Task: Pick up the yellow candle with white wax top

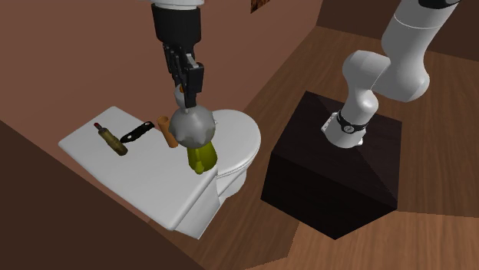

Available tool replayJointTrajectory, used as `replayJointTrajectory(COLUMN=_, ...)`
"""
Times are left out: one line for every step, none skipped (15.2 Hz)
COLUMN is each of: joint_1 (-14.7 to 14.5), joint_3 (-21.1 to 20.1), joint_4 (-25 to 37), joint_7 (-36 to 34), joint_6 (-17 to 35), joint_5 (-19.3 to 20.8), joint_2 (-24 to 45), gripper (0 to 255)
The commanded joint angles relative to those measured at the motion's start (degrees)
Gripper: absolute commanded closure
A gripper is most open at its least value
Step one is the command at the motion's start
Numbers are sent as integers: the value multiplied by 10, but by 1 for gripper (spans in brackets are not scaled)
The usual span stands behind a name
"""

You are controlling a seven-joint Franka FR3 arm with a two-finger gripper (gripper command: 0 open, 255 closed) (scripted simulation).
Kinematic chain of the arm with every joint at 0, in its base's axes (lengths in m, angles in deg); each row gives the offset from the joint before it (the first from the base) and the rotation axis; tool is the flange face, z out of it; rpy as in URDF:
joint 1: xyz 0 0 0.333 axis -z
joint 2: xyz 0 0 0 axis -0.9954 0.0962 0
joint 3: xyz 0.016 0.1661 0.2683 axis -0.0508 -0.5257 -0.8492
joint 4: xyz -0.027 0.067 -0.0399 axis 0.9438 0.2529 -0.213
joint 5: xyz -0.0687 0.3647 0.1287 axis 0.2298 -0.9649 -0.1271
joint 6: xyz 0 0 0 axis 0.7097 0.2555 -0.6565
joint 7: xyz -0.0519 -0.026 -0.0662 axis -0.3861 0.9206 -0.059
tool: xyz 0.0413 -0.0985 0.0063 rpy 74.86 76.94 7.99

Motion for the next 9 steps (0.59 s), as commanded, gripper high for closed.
replayJointTrajectory(joint_1=1, joint_3=0, joint_4=10, joint_7=-1, joint_6=-9, joint_5=-1, joint_2=2, gripper=255)
replayJointTrajectory(joint_1=3, joint_3=1, joint_4=21, joint_7=-1, joint_6=-17, joint_5=-2, joint_2=5, gripper=255)
replayJointTrajectory(joint_1=4, joint_3=1, joint_4=31, joint_7=-2, joint_6=-26, joint_5=-3, joint_2=7, gripper=255)
replayJointTrajectory(joint_1=5, joint_3=1, joint_4=43, joint_7=-2, joint_6=-35, joint_5=-4, joint_2=10, gripper=255)
replayJointTrajectory(joint_1=7, joint_3=2, joint_4=54, joint_7=-3, joint_6=-44, joint_5=-6, joint_2=13, gripper=255)
replayJointTrajectory(joint_1=9, joint_3=2, joint_4=66, joint_7=-3, joint_6=-53, joint_5=-7, joint_2=16, gripper=255)
replayJointTrajectory(joint_1=11, joint_3=2, joint_4=78, joint_7=-4, joint_6=-62, joint_5=-9, joint_2=19, gripper=255)
replayJointTrajectory(joint_1=13, joint_3=3, joint_4=91, joint_7=-4, joint_6=-71, joint_5=-11, joint_2=23, gripper=255)
replayJointTrajectory(joint_1=15, joint_3=3, joint_4=104, joint_7=-5, joint_6=-81, joint_5=-13, joint_2=27, gripper=255)
